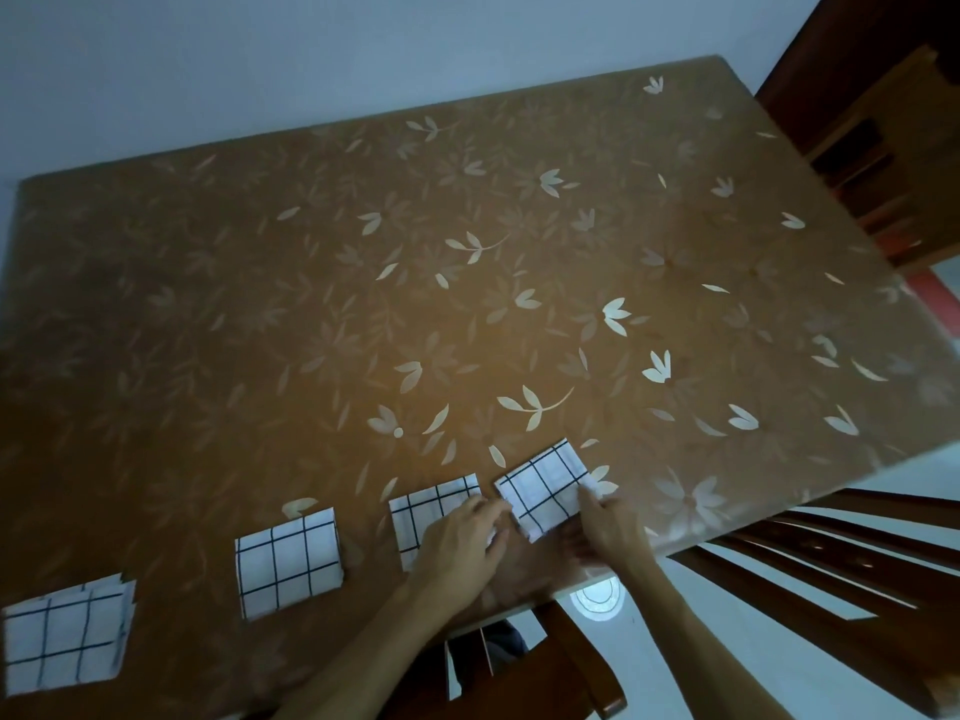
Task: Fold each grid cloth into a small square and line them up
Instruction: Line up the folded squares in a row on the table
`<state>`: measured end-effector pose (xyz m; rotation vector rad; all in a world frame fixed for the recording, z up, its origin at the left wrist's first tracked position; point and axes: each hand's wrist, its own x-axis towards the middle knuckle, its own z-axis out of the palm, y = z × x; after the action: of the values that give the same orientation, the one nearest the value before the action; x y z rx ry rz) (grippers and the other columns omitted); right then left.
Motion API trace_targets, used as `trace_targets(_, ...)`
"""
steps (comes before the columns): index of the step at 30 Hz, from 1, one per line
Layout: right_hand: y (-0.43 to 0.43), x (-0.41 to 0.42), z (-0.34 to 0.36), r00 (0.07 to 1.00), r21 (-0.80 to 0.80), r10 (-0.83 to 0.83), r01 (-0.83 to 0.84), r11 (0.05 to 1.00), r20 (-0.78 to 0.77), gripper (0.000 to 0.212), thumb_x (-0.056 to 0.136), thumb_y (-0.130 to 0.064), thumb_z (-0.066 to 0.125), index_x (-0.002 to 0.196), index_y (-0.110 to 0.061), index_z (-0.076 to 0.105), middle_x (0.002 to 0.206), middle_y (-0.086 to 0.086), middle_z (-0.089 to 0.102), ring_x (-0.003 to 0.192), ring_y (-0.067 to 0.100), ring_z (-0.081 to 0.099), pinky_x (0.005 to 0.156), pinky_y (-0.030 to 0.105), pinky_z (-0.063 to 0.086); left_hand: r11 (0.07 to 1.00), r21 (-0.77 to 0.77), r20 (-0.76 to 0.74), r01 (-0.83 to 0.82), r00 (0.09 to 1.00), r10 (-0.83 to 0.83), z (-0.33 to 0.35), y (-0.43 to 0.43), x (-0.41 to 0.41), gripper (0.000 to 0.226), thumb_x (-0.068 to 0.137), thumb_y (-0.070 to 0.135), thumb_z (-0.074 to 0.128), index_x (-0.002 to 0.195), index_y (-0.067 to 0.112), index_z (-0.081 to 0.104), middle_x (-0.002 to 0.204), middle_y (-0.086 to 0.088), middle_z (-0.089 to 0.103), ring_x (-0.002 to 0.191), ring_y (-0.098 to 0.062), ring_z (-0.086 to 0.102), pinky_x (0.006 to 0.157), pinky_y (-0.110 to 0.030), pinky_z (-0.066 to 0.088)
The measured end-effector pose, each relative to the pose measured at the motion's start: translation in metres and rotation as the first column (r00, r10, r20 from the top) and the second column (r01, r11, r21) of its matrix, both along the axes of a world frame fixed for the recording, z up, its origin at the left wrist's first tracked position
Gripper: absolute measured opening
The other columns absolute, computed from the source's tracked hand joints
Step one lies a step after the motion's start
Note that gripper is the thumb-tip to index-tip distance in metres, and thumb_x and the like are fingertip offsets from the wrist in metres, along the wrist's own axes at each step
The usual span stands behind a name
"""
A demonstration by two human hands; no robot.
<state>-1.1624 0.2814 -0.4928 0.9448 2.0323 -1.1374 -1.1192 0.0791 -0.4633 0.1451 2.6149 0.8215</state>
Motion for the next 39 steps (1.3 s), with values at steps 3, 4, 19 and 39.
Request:
trace_targets(3,0.001,0.008,0.005,0.994,0.071,0.103,-0.1,0.992,-0.033,0.067,0.096,-0.058,0.039,0.079,0.0,0.067,0.07,0.015,0.07,0.058,0.027,0.069,0.054,0.033,0.056,0.999,0.028,0.031,0.031,0.999,-0.032,0.001,0.012,0.0,0.039,0.101,0.03,0.05,0.14,0.031,0.047,0.135,0.011,0.052,0.102,-0.007,0.062,0.085,-0.018,0.05)
trace_targets(4,0.002,0.008,0.008,0.981,0.168,0.176,-0.16,0.973,-0.087,0.064,0.093,-0.06,0.04,0.074,-0.005,0.065,0.068,0.01,0.068,0.06,0.026,0.067,0.058,0.034,0.055,0.999,0.033,0.04,0.036,0.999,-0.037,0.001,0.015,0.0,0.04,0.101,0.029,0.051,0.141,0.031,0.046,0.139,0.011,0.048,0.101,-0.007,0.062,0.084,-0.018,0.05)
trace_targets(19,0.0,0.014,-0.023,0.546,0.58,0.73,-0.461,0.671,-0.411,0.024,0.088,-0.022,0.071,0.111,-0.015,0.067,0.114,0.007,0.059,0.094,0.024,0.063,0.076,0.034,0.058,0.967,-0.151,0.138,0.206,0.973,-0.186,0.01,0.03,-0.005,0.044,0.103,0.029,0.046,0.146,0.02,0.041,0.162,0.002,0.013,0.093,-0.014,0.066,0.067,-0.019,0.045)
trace_targets(39,0.007,0.018,-0.017,0.36,0.621,0.855,-0.589,0.518,-0.372,0.066,0.099,-0.059,0.017,0.137,-0.02,0.055,0.151,0.009,0.044,0.136,0.03,0.044,0.105,0.047,0.045,0.915,-0.284,-0.049,0.286,0.949,-0.312,-0.01,0.038,-0.008,0.052,0.098,0.016,0.051,0.149,0.018,0.038,0.164,-0.007,0.018,0.152,-0.023,0.012,0.123,-0.045,0.013)
